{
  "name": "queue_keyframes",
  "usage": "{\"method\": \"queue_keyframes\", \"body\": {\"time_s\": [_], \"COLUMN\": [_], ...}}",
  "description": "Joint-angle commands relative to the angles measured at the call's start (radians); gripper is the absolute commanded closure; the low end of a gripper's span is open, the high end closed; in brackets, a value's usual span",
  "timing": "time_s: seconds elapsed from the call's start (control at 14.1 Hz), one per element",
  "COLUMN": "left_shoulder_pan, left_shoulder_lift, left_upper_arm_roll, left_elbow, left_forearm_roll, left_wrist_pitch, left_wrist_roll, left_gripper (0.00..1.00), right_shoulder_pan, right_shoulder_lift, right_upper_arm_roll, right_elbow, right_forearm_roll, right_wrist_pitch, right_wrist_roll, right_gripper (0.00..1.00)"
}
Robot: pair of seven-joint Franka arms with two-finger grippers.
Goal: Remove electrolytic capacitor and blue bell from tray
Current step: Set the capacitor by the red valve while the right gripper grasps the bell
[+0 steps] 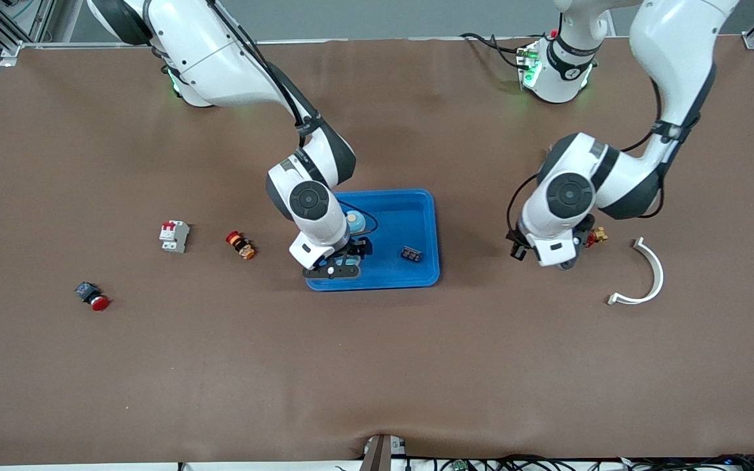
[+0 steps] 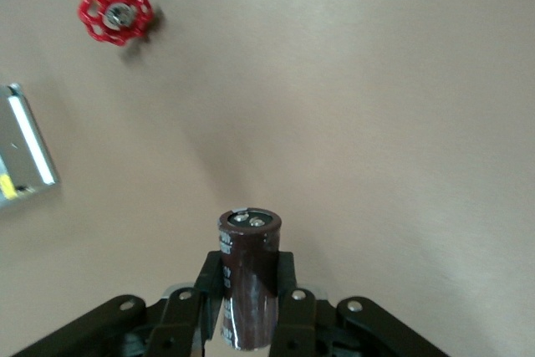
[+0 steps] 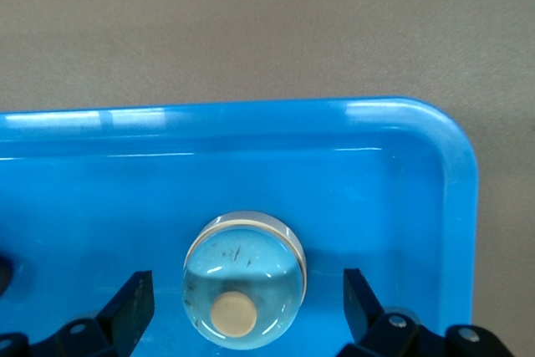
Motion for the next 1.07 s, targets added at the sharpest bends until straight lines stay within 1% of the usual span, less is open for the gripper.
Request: {"method": "queue_keyframes", "body": {"time_s": [0.0, 0.07, 0.14, 0.36, 0.43, 0.64, 0.78, 0.85, 0.92, 1.0], "left_shoulder_pan": [0.189, 0.232, 0.249, 0.254, 0.277, 0.312, 0.366, 0.399, 0.422, 0.424], "left_shoulder_lift": [-0.059, -0.059, -0.057, -0.048, -0.05, -0.048, -0.044, -0.044, -0.037, -0.031], "left_upper_arm_roll": [-0.148, -0.179, -0.184, -0.179, -0.179, -0.178, -0.178, -0.178, -0.178, -0.176], "left_elbow": [-0.097, -0.114, -0.123, -0.138, -0.152, -0.209, -0.273, -0.313, -0.322, -0.324], "left_forearm_roll": [-0.024, -0.023, -0.018, -0.011, -0.004, 0.022, 0.072, 0.103, 0.108, 0.112], "left_wrist_pitch": [0.007, 0.007, 0.008, 0.01, 0.011, 0.082, 0.173, 0.245, 0.261, 0.261], "left_wrist_roll": [0.047, 0.061, 0.077, 0.088, 0.088, 0.088, 0.087, 0.082, 0.085, 0.088], "left_gripper": [1.0, 1.0, 1.0, 1.0, 1.0, 1.0, 1.0, 1.0, 1.0, 1.0], "right_shoulder_pan": [0.021, 0.028, 0.03, 0.031, 0.031, 0.035, 0.036, 0.036, 0.036, 0.036], "right_shoulder_lift": [0.025, 0.028, 0.028, 0.031, 0.031, 0.035, 0.037, 0.042, 0.043, 0.045], "right_upper_arm_roll": [-0.01, -0.01, -0.01, -0.01, -0.01, -0.01, -0.01, -0.01, -0.01, -0.01], "right_elbow": [0.021, 0.021, 0.021, 0.021, 0.021, 0.021, 0.021, 0.023, 0.023, 0.023], "right_forearm_roll": [-0.016, -0.016, -0.016, -0.016, -0.016, -0.016, -0.017, -0.022, -0.022, -0.022], "right_wrist_pitch": [-0.004, -0.004, -0.004, -0.004, -0.004, -0.004, -0.004, -0.004, -0.003, -0.003], "right_wrist_roll": [0.02, 0.02, 0.02, 0.02, 0.02, 0.02, 0.02, 0.02, 0.02, 0.02], "right_gripper": [0.0, 0.0, 0.0, 0.0, 0.0, 0.0, 0.01, 0.07, 0.12, 0.21]}}
